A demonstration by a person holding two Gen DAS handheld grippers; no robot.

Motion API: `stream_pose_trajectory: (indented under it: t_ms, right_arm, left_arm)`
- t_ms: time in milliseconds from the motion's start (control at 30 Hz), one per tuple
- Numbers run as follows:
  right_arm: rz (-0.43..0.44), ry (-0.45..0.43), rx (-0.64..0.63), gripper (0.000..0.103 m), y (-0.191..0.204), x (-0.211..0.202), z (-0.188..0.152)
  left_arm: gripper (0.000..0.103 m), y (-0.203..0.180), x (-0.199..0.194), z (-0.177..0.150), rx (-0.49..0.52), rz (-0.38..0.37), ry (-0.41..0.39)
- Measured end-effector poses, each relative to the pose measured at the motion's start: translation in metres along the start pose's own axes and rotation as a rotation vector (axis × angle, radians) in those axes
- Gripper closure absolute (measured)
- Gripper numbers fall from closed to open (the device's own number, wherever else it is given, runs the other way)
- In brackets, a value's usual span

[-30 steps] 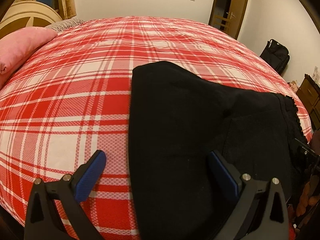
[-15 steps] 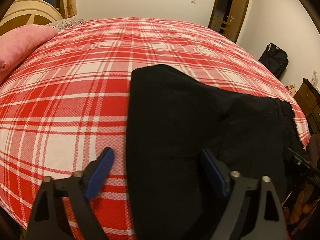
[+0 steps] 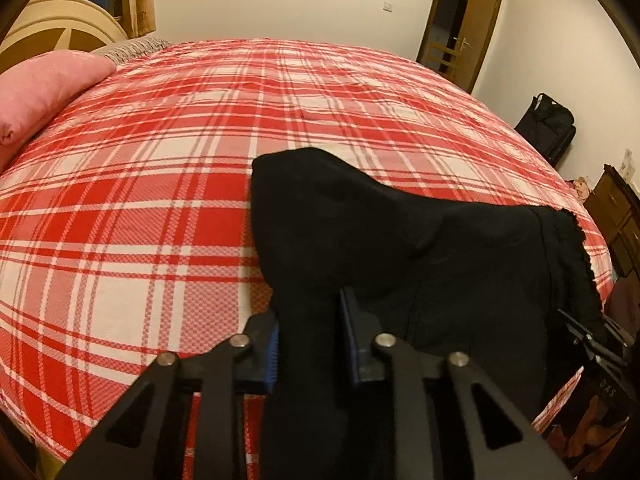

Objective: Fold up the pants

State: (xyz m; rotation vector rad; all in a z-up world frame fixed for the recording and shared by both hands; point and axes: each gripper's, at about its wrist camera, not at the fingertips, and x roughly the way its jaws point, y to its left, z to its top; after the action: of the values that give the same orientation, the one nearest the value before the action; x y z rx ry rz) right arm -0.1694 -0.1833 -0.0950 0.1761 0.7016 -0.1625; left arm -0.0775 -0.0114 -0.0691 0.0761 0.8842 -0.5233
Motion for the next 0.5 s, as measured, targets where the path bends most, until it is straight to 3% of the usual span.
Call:
stream_pose_trajectory:
  t_ms: [133, 500]
  right_arm:
    - [0.010, -0.013, 0.003, 0.069, 0.000, -0.007, 0.006]
    - [0.048, -0.082, -0.010, 0.070, 0.014, -0.030, 0.033]
  left_arm:
    - [0.084, -0.004, -0.006, 0.004, 0.008, 0.007, -0.012]
    - [0.085, -0.015, -0.022, 0.015, 0.037, 0.016, -0.037]
